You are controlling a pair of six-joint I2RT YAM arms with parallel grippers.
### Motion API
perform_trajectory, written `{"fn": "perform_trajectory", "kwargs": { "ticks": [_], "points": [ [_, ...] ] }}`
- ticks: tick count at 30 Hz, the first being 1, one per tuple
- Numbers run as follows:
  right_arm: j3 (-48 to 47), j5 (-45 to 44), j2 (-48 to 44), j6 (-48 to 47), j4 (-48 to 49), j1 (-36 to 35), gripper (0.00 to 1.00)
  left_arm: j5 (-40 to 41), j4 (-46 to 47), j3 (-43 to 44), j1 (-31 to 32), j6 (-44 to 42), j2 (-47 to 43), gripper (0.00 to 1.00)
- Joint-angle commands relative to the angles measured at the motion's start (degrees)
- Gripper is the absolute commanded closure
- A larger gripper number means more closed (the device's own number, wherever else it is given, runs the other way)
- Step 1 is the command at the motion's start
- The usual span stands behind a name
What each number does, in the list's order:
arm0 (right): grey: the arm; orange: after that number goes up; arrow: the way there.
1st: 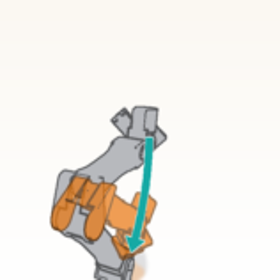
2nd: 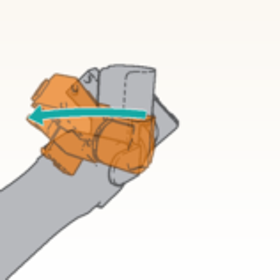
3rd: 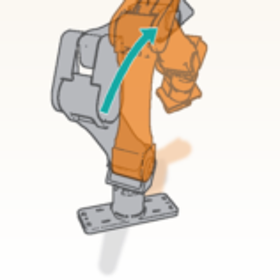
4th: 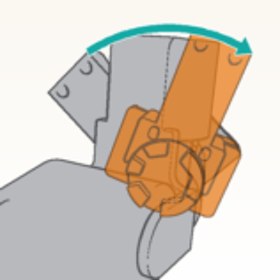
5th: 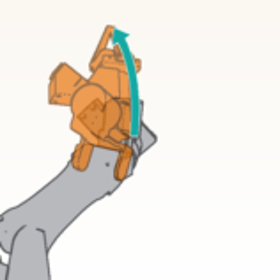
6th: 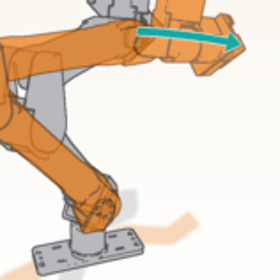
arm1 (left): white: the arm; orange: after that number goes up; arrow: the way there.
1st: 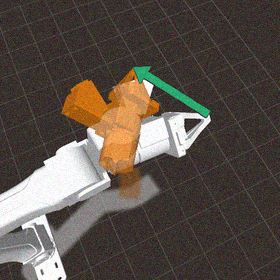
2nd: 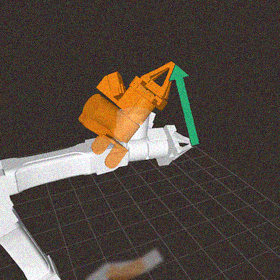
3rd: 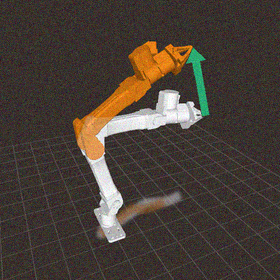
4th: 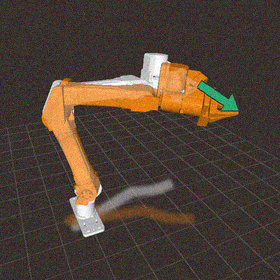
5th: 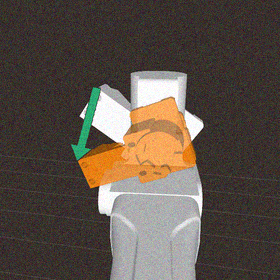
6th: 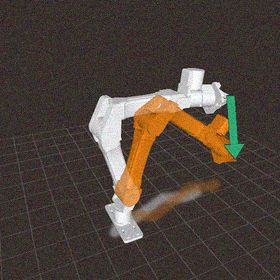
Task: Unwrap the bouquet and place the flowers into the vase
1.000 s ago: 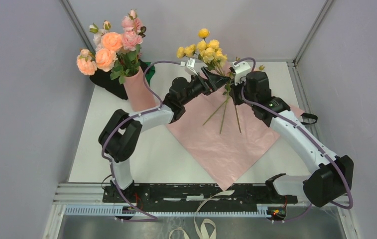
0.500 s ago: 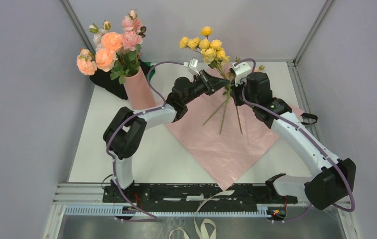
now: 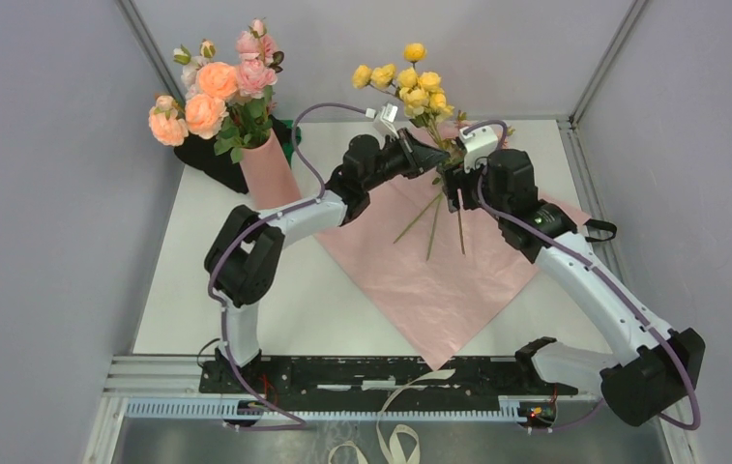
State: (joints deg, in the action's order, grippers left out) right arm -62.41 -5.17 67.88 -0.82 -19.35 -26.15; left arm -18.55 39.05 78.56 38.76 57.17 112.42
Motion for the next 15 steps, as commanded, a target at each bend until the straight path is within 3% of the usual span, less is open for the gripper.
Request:
{"fn": "perform_trajectory", "kwargs": {
  "ticks": [1,8,15],
  "points": [
    [0.44,-4.92,-3.15,0.73,3.46,-0.14,0.24,5.23,-12.66,5.95,0.08,-16.17,-6.53,0.98],
    [7.1,-12.0,-7.93,3.74,10.15,-0.04,0.19,16.14,-23.88,7.59,0.24,-33.31,-12.59,0.98],
    [12.92,-11.7,-4.14,5.4,13.83,0.04,0.19,25.46,-24.0,3.74,0.17,-45.88,-22.96,0.98]
  ]
}}
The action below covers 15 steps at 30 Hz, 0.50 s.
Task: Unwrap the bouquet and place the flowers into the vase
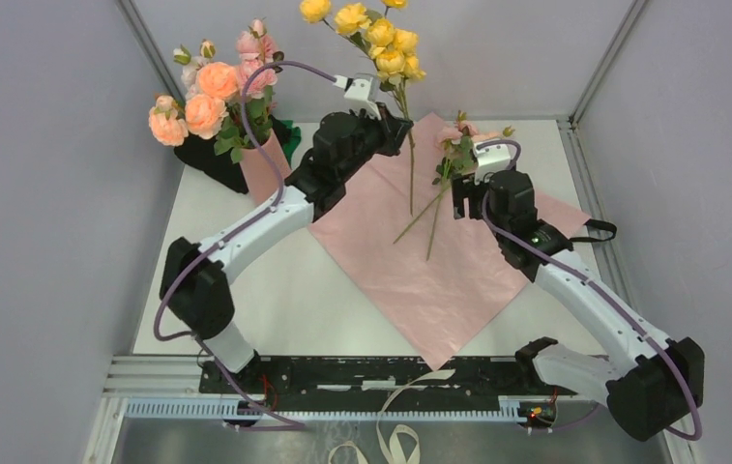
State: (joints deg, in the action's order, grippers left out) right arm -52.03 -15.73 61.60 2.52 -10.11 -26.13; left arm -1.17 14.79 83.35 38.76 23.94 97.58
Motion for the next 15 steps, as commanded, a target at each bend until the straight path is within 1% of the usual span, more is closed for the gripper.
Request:
{"fn": "perform_trajectory", "kwargs": {
  "ticks": [1,4,8,13,15],
  "points": [
    [3.03,-0.22,2.81,2.34,5.02,-0.03,0.19,9.58,0.31,-1.5,0.17,-14.47,-9.73,0.98],
    [4.68,1.05,4.79,2.9,6.92,-0.02,0.19,14.86,-1.29,-1.29,0.17,-20.49,-14.65,0.98],
    [5.68,2.85,7.21,3.25,7.92,-0.04,0.19,22.54,-4.41,0.6,0.17,-28.46,-18.37,0.98],
    [6.81,4.19,9.08,3.65,9.52,-0.04,0.19,33.0,-3.63,0.6,0.0,-37.77,-21.4,0.98],
    [7.11,4.82,9.84,3.58,9.69,-0.04,0.19,35.72,-3.03,0.54,-0.44,-40.61,-22.39,0.98]
  ]
}}
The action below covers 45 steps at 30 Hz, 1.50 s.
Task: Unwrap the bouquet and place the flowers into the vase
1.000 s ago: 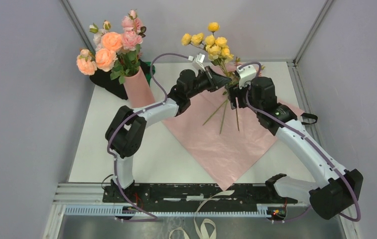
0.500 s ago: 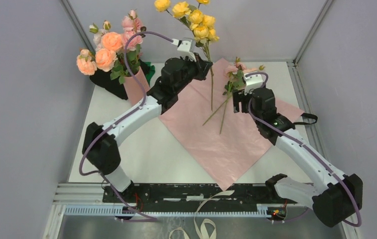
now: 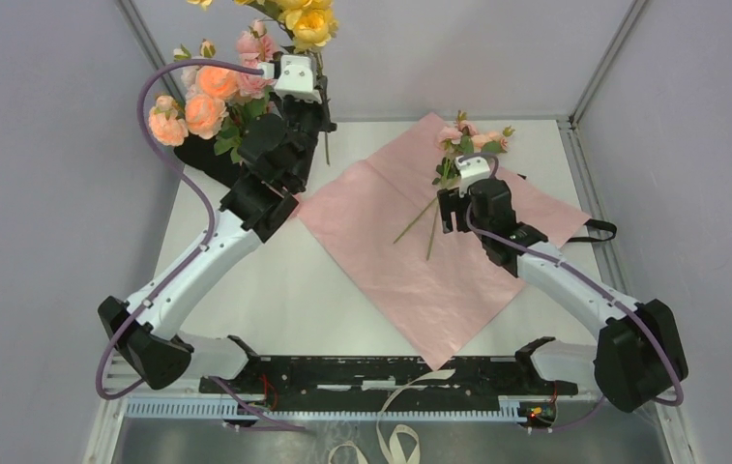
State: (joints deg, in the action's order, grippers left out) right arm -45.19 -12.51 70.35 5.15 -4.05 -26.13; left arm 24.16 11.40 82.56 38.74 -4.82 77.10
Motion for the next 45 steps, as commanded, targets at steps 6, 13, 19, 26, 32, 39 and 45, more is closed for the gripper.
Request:
{"fn": "perform_trajectory", "kwargs": {
  "ticks": [6,13,19,26,32,39,45],
  "points": [
    [1.72,2.22,2.98,1.15,5.32,-0.02,0.19,16.02,2.54,1.46,-5.22,-17.58,-3.71,0.98],
    [2.11,4.91,5.36,1.64,6.15,-0.03,0.19,14.04,0.59,3.29,-14.44,-12.41,-4.27,0.98],
    [2.06,5.58,6.37,1.18,5.99,0.02,0.19,12.55,-0.39,3.6,-18.64,-9.69,-2.33,0.98],
    [1.01,5.22,7.34,0.57,5.21,0.0,0.2,8.45,-1.94,7.77,-21.5,-6.22,1.83,0.98],
    [0.94,5.28,8.22,0.57,5.53,-0.04,0.19,6.1,-3.58,12.62,-21.94,-4.33,3.95,0.98],
    [1.51,5.51,8.58,0.31,5.55,-0.03,0.2,5.33,-3.87,13.24,-21.98,-3.37,4.74,0.98],
    [1.5,5.45,8.84,0.31,5.55,-0.03,0.2,4.96,-4.12,13.14,-22.09,-2.22,5.48,0.98]
  ]
}}
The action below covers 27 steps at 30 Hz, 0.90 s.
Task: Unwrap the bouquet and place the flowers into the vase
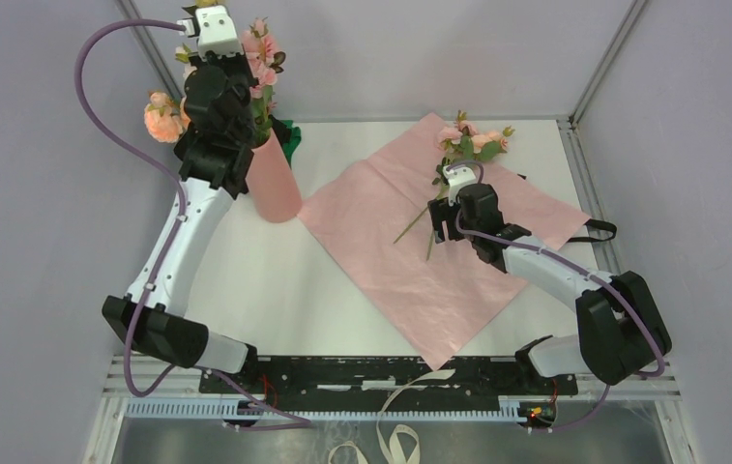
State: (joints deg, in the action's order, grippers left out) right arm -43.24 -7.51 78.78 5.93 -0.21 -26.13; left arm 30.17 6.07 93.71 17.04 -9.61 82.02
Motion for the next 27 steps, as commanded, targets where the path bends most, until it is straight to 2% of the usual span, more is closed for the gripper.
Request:
{"fn": "perform_trajectory", "kwargs": {
  "ticks": [1,15,27],
  "points": [
    [-0.29,0.47,0.41,-0.5,1.88,-0.01,0.2,-0.59,1.15,1.42,-0.33,2.7,0.59,0.98],
    [1.01,1.43,1.94,-0.74,2.05,0.02,0.2,1.45,2.1,-23.46,-0.43,15.29,-8.89,0.98],
    [0.97,3.06,3.31,-0.18,2.36,0.01,0.2,4.68,2.28,-34.5,-0.33,21.38,-10.95,0.98]
  ]
}}
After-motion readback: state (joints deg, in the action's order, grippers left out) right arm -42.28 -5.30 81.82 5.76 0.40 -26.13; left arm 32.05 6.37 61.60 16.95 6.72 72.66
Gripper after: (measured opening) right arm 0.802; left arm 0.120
